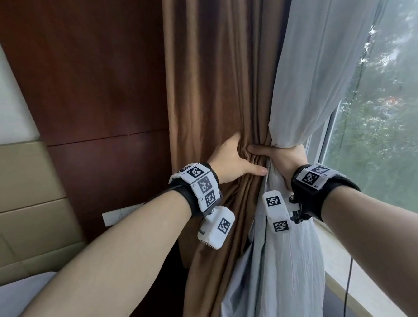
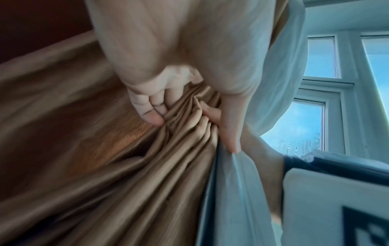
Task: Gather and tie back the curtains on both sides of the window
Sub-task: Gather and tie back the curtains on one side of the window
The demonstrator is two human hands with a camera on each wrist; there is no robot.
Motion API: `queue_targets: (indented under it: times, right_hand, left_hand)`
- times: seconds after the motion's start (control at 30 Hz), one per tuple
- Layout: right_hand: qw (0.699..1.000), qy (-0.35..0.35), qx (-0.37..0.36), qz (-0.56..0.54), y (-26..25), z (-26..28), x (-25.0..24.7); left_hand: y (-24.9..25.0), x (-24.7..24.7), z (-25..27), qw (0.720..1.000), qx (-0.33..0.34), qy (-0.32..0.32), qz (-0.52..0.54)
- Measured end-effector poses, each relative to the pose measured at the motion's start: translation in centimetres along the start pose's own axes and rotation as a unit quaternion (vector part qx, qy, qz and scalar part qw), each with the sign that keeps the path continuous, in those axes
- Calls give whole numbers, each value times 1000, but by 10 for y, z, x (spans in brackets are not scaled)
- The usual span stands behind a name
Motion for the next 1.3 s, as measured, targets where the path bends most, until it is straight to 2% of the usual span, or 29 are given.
queue_targets:
  times: [0.13, 0.27, 0.37, 0.47, 0.6, 0.73, 0.77, 0.83, 0.97, 1.07, 1.3]
  right_hand:
    - [999, -43, 19, 5, -2, 2, 8]
    - [988, -139, 60, -11, -7, 8, 12]
    - [983, -171, 69, -19, -12, 12, 10]
    - [984, -164, 59, -21, -11, 12, 5]
    - [991, -124, 46, -29, -9, 12, -2]
    - [996, -87, 12, -28, -9, 10, -9]
    - [996, -87, 9, -25, -9, 9, -10]
    - [996, -90, 8, -22, -9, 8, -11]
    - [992, -124, 11, -24, -8, 11, -9]
    - [989, -146, 11, -28, -8, 15, -7]
    - [996, -88, 3, -23, -4, 6, -9]
  left_hand:
    - [-1, -1, 6, 999, -20, -20, -32]
    - [-2, -3, 5, 994, -58, -41, -77]
    - [-2, -2, 2, 991, -90, -70, -75]
    - [2, 1, 2, 988, -97, -90, -74]
    - [17, -1, 3, 983, -73, -109, -126]
    - [27, -7, 9, 995, -27, -21, -95]
    - [26, -9, 10, 996, -28, 1, -81]
    - [19, -9, 7, 996, -70, 11, -63]
    - [7, 0, 6, 987, -142, -66, 21]
    - [11, 4, 11, 980, -140, -106, 96]
    - [19, 3, 12, 997, -71, 2, 14]
Point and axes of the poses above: each hand's wrist, its own z-axis away from the middle knuckle, its own x-axis out of the palm, y = z × x, the point moved 3 cm from there along -z, towards the middle knuckle, and after that the axes turned 7 degrees about x, right-handed, at the moved point
